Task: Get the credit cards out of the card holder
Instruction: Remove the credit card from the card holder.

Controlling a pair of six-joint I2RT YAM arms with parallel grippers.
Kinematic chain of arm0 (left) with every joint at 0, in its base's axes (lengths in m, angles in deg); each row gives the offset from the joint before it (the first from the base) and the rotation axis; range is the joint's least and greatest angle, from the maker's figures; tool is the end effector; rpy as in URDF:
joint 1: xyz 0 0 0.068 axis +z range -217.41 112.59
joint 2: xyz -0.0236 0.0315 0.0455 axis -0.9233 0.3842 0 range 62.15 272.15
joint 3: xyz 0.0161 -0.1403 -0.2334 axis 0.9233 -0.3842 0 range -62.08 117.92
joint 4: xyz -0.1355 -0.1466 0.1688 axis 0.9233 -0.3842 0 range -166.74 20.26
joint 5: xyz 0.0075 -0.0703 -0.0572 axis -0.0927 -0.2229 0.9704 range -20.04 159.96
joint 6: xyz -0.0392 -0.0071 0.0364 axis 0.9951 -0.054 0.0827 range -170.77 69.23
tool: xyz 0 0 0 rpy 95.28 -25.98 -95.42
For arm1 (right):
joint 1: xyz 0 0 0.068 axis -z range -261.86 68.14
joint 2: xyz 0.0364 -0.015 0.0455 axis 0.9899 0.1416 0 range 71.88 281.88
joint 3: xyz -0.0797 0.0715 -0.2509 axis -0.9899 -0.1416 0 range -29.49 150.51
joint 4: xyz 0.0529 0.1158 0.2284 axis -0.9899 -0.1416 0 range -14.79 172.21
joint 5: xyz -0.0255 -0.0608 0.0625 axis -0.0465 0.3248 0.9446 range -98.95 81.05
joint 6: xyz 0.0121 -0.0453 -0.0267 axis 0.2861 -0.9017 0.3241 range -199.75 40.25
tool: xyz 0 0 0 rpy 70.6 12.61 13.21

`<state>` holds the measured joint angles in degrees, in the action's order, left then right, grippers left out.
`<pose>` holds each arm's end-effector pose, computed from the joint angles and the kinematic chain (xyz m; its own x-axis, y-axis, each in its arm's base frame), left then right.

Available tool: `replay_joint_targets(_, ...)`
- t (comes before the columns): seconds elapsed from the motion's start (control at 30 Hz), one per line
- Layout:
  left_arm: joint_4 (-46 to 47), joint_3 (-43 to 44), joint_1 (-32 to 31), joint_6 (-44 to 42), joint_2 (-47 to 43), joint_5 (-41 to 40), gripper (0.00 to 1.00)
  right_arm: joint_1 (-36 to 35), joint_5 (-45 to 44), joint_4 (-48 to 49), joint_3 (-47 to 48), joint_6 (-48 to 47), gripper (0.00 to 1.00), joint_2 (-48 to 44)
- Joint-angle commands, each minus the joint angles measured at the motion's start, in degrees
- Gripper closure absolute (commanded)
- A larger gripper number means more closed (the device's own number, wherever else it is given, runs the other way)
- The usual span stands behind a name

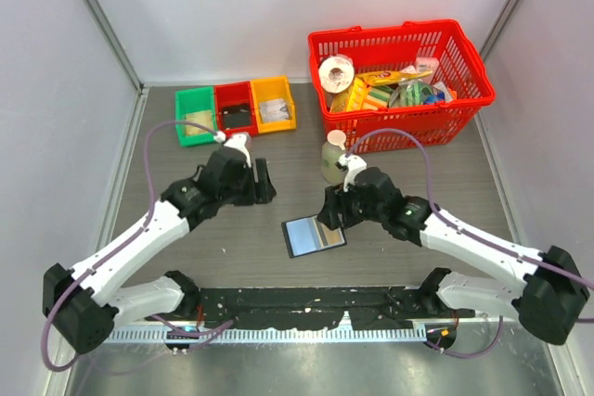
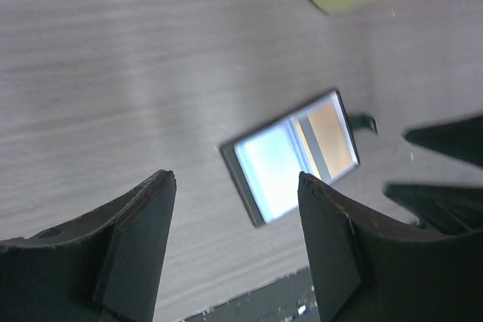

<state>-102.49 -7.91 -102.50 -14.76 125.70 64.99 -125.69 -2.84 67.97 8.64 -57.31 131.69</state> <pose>0.1942 -0.1327 0.2957 -0.7498 -0.1890 -0.6341 0.0981 0.9160 -0.3890 0.1601 0.1591 0.2427 -0.6778 -0.1246 -0.7246 -0.5324 0.7629 0.3668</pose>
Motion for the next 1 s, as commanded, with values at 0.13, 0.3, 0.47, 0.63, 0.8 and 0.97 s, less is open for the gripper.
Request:
replay_joint_targets(0.13, 10.33, -7.67, -18.42, 12.50, -1.77, -8.81, 0.37, -3.45, -9.27, 0.35, 4.93, 4.46, 0.36, 11.80)
replay_joint_targets(0.3, 16.14, -8.73, -24.23, 14.09, 6.48, -9.97, 0.44, -3.63, -10.94, 0.00, 6.08, 4.98, 0.37, 17.08)
replay_joint_targets(0.47, 17.37, -8.38, -25.55, 13.83, 13.43, -10.76, 0.56, -3.54, -12.26, 0.61, 5.55, 5.25, 0.37, 21.48)
replay_joint_targets(0.63, 18.42, -10.05, -25.64, 14.17, 16.95, -10.94, 0.58, -3.63, -10.42, 3.25, 3.71, 5.42, 0.37, 23.33)
replay_joint_targets(0.8, 19.74, -12.59, -25.55, 15.84, 19.77, -10.32, 0.62, -3.54, -8.22, 5.01, 2.74, 5.25, 0.39, 23.42)
replay_joint_targets(0.97, 20.62, -13.92, -25.64, 17.60, 22.32, -9.53, 0.67, -3.54, -8.13, 5.10, 2.48, 5.07, 0.43, 23.33)
